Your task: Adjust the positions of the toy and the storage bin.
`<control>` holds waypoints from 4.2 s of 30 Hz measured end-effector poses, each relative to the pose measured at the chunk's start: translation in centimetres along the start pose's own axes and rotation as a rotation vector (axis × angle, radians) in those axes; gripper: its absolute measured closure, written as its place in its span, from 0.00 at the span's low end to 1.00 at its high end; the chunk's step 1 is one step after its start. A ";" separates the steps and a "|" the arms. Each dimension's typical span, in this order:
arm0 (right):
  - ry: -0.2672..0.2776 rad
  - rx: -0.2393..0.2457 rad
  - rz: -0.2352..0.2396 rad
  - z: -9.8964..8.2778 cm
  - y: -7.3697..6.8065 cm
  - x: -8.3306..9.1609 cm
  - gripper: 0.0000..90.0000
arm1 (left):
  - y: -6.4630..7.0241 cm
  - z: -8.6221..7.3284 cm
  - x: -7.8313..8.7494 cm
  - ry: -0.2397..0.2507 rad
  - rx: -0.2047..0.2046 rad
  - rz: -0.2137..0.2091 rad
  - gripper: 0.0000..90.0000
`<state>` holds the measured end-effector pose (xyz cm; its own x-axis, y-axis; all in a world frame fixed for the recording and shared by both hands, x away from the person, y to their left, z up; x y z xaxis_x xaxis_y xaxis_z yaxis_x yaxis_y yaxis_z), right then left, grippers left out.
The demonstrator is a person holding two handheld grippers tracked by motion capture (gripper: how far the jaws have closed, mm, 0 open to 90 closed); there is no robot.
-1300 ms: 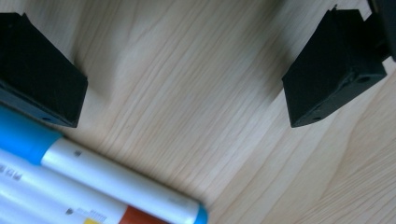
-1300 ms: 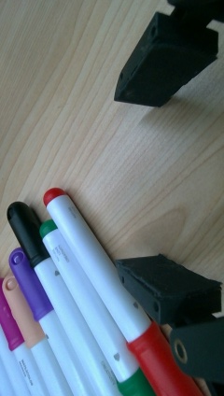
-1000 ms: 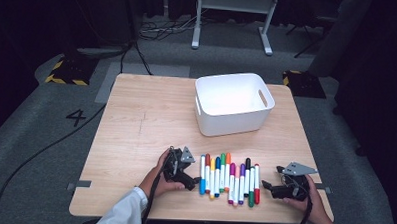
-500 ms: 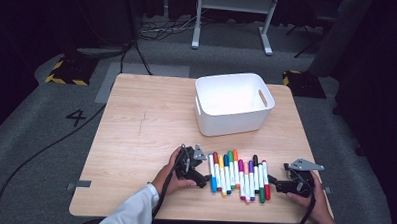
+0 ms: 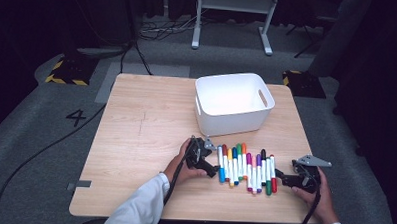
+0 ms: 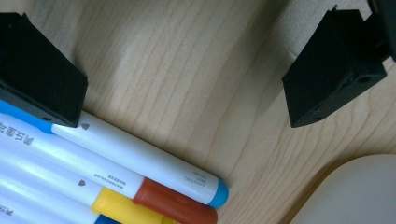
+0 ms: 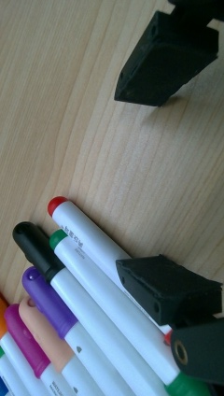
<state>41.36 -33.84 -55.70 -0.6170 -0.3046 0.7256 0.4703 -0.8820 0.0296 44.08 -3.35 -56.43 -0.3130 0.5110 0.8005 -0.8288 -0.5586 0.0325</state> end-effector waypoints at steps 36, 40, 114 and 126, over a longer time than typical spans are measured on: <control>0.007 -0.004 0.028 -0.2 -0.2 0.1 0.23 | -4.8 8.9 13.8 0.313 -0.110 0.005 0.23; 0.008 -0.003 0.029 -0.2 -0.2 0.1 0.23 | -5.4 10.2 13.9 0.315 -0.123 0.032 0.25; 0.015 0.073 0.058 -0.1 -3.1 0.3 0.26 | 0.1 8.0 9.3 0.139 -0.398 -0.187 0.92; 0.017 0.076 0.059 -0.1 -3.1 0.3 0.26 | 0.4 7.4 10.3 0.149 -0.397 -0.193 0.74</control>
<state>39.63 -31.22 -55.61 -0.5966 -0.3621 0.7162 0.5523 -0.8327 0.0392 43.96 -3.14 -43.72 -0.1753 0.6854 0.7067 -0.9826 -0.1662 -0.0825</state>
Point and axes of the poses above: each handheld gripper's, and its own axes: x roughly backward along the jaws, z roughly out of its top, y roughly to its right, the point moved 8 cm from there along -x, roughly forward along the jaws, and after that the axes turned 4 degrees about -y, right-handed, at the moved point
